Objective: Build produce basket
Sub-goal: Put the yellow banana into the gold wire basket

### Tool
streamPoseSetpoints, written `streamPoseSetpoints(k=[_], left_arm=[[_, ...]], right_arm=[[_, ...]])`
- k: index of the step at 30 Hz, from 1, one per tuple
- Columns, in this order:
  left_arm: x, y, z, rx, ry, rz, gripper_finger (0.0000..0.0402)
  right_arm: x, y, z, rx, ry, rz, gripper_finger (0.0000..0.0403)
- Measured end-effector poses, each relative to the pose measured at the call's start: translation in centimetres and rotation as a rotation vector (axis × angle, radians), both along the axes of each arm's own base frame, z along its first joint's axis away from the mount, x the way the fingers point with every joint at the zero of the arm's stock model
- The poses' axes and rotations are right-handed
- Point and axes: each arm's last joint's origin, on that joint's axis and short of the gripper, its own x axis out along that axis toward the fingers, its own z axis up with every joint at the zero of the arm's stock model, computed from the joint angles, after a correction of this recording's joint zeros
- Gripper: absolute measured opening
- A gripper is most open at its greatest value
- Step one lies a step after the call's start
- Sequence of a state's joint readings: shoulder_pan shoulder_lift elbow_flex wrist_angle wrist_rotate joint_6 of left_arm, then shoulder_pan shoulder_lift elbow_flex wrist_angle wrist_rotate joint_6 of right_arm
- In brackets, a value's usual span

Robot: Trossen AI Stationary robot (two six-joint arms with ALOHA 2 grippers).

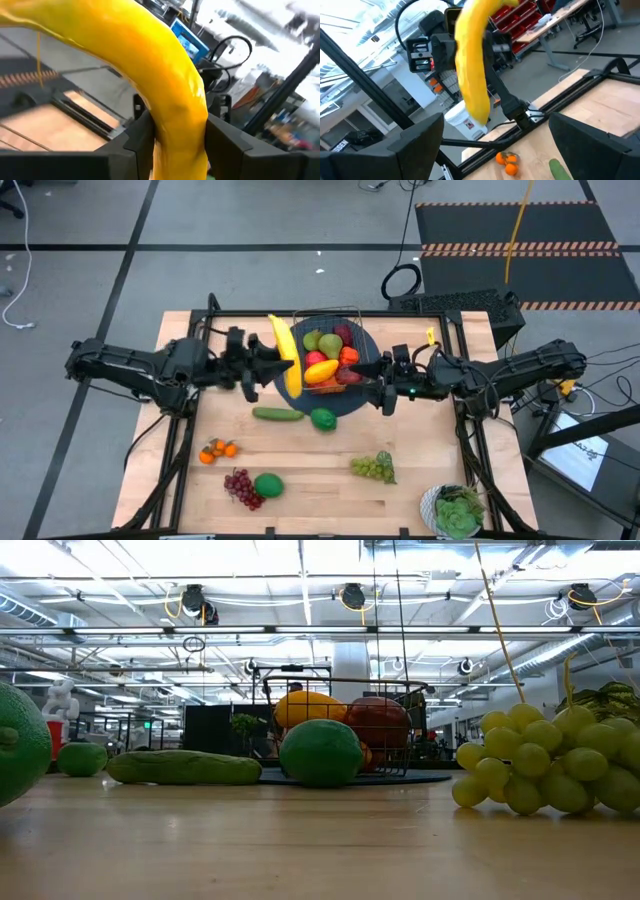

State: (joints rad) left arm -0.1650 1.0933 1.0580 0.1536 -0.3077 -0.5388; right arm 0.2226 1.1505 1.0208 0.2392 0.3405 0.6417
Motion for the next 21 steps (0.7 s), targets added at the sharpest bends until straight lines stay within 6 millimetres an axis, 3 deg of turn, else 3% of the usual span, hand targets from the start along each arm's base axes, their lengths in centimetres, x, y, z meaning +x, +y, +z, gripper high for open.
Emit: streamPoseSetpoints(k=[8, 14, 21], left_arm=[[3.3, -0.8, -1.5, -0.199, -0.05, -0.052, 0.015], [4.7, -2.4, -1.8, -0.189, -0.14, -0.132, 0.015], [5.6, -3.6, -2.1, -0.019, -0.181, -0.123, 0.015]], right_arm=[[1.4, 1.6, 0.2, -0.055, -0.131, 0.001, 0.0357], [2.0, 2.8, -0.5, -0.006, -0.124, 0.002, 0.0357], [2.9, 3.3, -1.5, 0.111, -0.105, 0.099, 0.0357]])
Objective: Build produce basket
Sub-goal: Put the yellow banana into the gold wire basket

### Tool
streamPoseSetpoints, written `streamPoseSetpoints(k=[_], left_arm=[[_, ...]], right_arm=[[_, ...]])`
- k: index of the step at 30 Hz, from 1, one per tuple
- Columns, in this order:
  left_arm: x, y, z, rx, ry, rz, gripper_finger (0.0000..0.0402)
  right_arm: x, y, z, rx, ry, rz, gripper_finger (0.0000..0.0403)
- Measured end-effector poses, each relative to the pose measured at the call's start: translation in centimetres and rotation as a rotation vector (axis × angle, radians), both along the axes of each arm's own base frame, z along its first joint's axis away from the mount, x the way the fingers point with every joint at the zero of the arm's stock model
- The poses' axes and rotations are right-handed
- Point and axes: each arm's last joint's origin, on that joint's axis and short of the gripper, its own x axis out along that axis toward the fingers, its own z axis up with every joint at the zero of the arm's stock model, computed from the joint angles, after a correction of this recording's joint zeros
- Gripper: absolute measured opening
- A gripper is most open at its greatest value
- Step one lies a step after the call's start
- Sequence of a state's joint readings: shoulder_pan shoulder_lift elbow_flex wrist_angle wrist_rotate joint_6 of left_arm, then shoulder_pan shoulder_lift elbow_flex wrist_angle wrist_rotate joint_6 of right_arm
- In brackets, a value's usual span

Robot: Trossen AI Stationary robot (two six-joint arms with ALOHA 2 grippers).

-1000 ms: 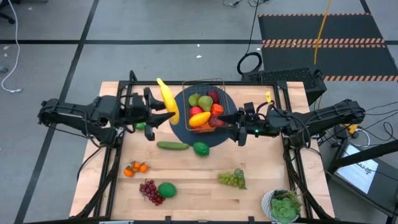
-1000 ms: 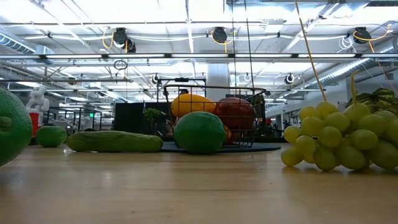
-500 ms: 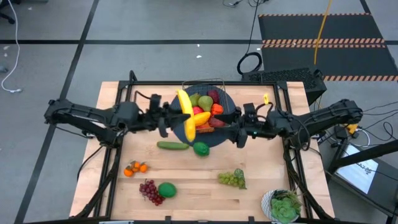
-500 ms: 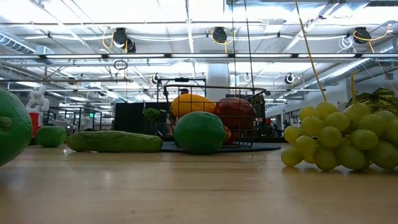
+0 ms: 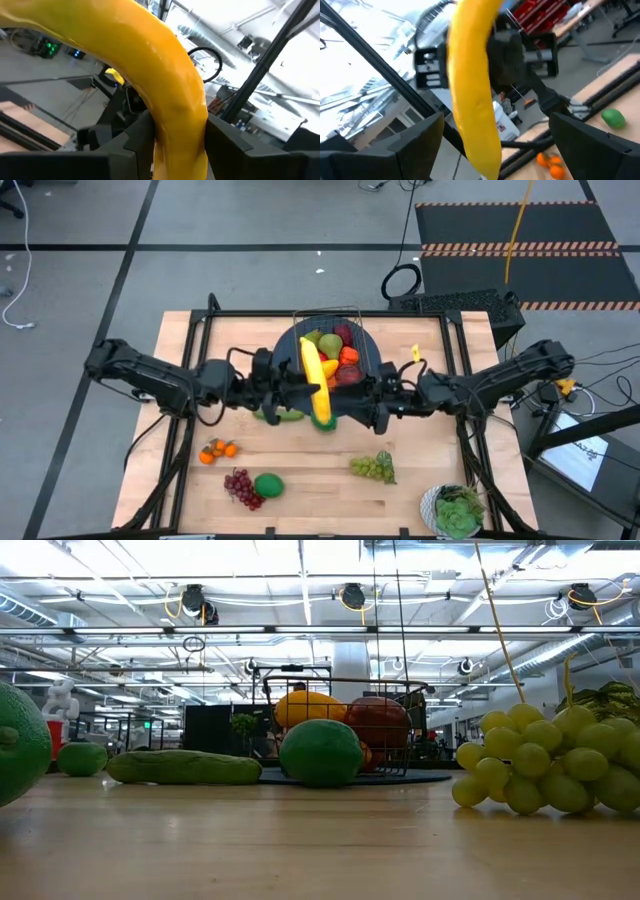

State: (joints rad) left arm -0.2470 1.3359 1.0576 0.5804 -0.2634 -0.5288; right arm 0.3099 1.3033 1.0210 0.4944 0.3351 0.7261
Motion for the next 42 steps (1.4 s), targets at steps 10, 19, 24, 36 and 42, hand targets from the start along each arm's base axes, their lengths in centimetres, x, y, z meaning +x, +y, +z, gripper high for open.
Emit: streamPoseSetpoints(k=[10, 19, 24, 36, 42], left_arm=[[1.2, 0.0, -1.3, 0.045, 0.039, 0.021, 0.015], [1.4, 0.2, -1.3, 0.045, 0.036, 0.031, 0.015], [1.4, 0.3, -1.4, 0.079, 0.04, 0.052, 0.015], [1.6, 1.3, -1.5, 0.055, 0.063, 0.109, 0.0176], [1.9, 2.2, -2.4, 0.031, 0.153, 0.206, 0.0282]], right_arm=[[0.9, 0.3, -1.1, -0.038, 0.037, -0.004, 0.0351], [0.9, 0.3, -1.0, -0.067, 0.031, -0.008, 0.0265], [1.0, -0.1, -1.0, -0.067, 0.032, -0.019, 0.0208], [1.5, -2.0, -1.0, -0.106, 0.026, 0.028, 0.0132], [1.4, -4.3, -0.7, -0.129, 0.041, 0.051, 0.0139]])
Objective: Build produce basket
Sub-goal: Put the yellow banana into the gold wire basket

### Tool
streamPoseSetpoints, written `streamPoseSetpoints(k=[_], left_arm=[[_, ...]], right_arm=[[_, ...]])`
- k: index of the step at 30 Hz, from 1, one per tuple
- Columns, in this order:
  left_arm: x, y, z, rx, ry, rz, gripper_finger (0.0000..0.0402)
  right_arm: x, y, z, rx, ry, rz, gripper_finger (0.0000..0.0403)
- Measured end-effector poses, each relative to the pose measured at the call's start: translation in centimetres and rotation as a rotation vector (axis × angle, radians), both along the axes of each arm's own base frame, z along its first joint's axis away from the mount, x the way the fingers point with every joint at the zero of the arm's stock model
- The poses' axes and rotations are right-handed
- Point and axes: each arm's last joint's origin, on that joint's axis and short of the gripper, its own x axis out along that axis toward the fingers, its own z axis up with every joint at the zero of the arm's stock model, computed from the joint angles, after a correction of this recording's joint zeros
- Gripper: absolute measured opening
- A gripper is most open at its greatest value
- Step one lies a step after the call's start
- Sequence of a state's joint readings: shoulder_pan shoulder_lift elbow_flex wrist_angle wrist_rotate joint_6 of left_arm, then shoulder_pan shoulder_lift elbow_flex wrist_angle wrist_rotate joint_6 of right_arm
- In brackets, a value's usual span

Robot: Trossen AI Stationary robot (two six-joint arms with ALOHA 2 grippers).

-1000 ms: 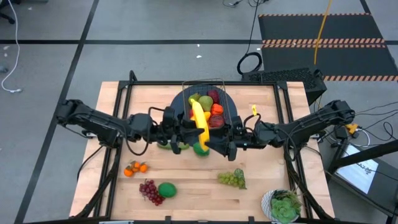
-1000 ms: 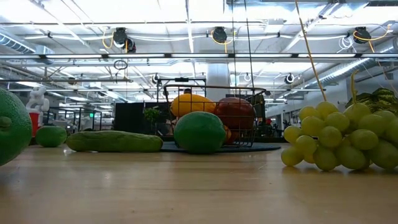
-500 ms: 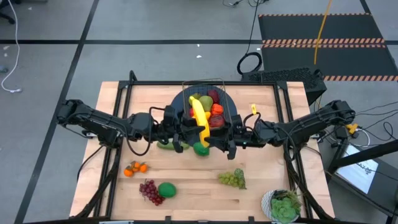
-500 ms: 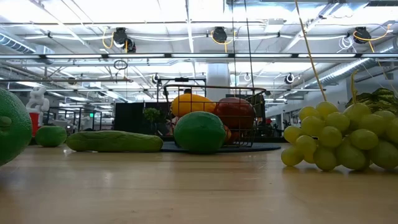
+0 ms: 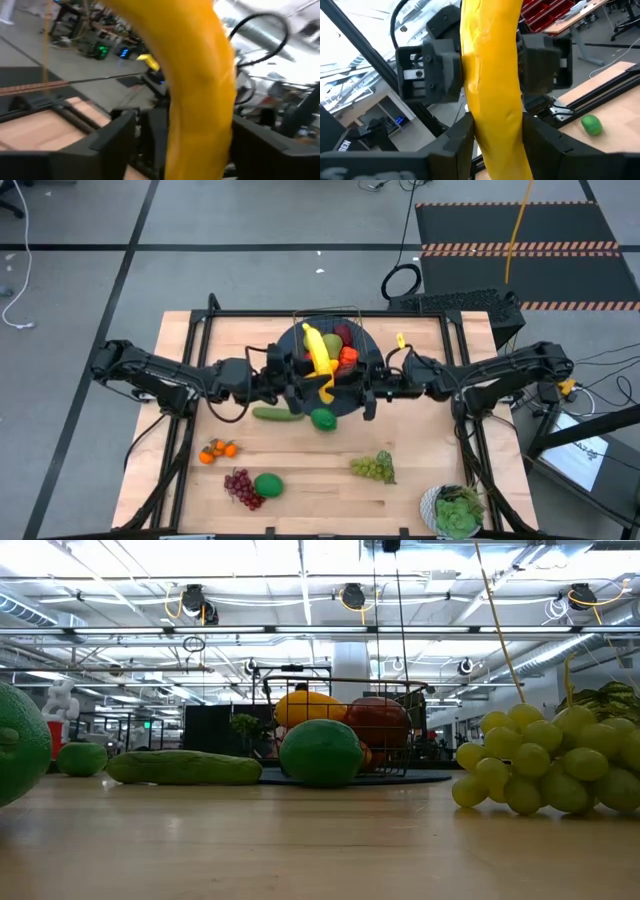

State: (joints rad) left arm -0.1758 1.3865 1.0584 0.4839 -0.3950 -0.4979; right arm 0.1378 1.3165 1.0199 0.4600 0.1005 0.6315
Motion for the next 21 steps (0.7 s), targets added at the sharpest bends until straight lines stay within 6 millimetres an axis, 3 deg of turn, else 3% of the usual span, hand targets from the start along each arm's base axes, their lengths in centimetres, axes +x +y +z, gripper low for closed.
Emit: streamPoseSetpoints(k=[4, 8, 13, 21], left_arm=[[-0.2, 0.9, -0.1, 0.004, 0.039, 0.034, 0.0336], [-1.0, 2.1, -0.4, -0.024, 0.144, 0.073, 0.0358], [-2.5, 3.7, -1.1, -0.086, 0.293, 0.127, 0.0354], [-4.3, 4.3, -1.3, -0.186, 0.394, 0.145, 0.0308]], right_arm=[[-0.7, -2.0, 0.6, -0.008, 0.008, -0.007, 0.0138], [-1.5, -4.4, 1.3, -0.056, 0.008, -0.021, 0.014], [-2.8, -7.1, 2.3, -0.099, -0.019, -0.04, 0.014], [-3.6, -11.2, 0.1, -0.09, 0.205, -0.163, 0.0141]])
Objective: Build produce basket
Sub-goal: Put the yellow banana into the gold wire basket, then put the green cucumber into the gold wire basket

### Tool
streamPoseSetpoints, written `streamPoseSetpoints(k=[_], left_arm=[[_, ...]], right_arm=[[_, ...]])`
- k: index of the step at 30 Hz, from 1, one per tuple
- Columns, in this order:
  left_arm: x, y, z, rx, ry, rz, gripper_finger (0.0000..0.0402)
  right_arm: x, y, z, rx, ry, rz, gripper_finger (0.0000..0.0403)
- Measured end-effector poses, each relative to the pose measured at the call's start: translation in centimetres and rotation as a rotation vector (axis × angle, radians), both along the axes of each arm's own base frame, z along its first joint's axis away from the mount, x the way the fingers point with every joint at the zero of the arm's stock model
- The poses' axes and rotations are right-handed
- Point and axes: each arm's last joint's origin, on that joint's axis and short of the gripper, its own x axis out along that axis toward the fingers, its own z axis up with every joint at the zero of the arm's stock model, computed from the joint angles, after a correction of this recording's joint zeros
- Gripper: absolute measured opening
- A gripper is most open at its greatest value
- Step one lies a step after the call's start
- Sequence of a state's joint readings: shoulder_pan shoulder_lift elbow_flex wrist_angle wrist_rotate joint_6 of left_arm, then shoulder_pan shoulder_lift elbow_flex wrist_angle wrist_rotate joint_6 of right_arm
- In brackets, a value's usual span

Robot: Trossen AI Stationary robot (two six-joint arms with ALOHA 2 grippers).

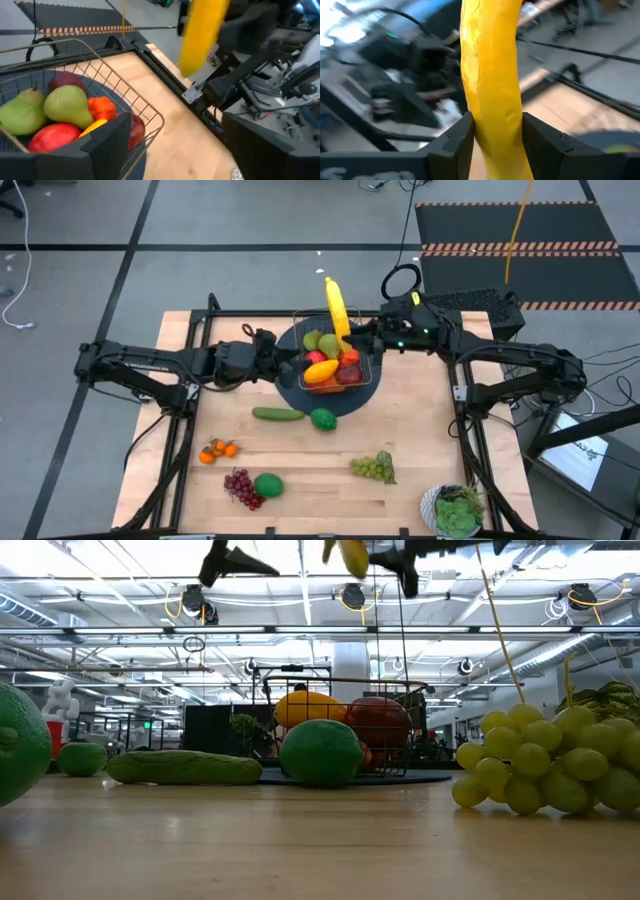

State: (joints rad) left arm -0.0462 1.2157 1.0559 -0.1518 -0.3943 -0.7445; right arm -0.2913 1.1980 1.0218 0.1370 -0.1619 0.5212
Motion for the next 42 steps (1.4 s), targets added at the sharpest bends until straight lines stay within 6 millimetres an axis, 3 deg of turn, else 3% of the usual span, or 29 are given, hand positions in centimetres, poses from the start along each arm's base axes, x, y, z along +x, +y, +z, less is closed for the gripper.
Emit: streamPoseSetpoints(k=[10, 23, 29, 38, 42], left_arm=[[0.0, -0.3, 0.2, -0.099, -0.05, 0.019, 0.0256], [0.0, -0.3, 0.5, -0.131, -0.089, 0.025, 0.0234], [0.0, -0.4, 0.5, -0.161, -0.103, 0.027, 0.0234], [-0.4, -0.7, 0.4, -0.159, -0.058, -0.031, 0.0234], [-1.2, -0.8, 0.5, -0.186, -0.019, -0.085, 0.0234]], right_arm=[[0.9, -3.6, -5.5, -0.02, 0.361, -0.067, 0.0141], [4.0, -5.0, -10.9, 0.087, 0.482, -0.026, 0.0141], [4.1, -5.1, -11.1, 0.078, 0.489, -0.026, 0.0158], [4.0, -5.0, -11.0, 0.134, 0.48, -0.046, 0.0242], [3.6, -4.9, -9.9, 0.155, 0.441, -0.058, 0.0272]])
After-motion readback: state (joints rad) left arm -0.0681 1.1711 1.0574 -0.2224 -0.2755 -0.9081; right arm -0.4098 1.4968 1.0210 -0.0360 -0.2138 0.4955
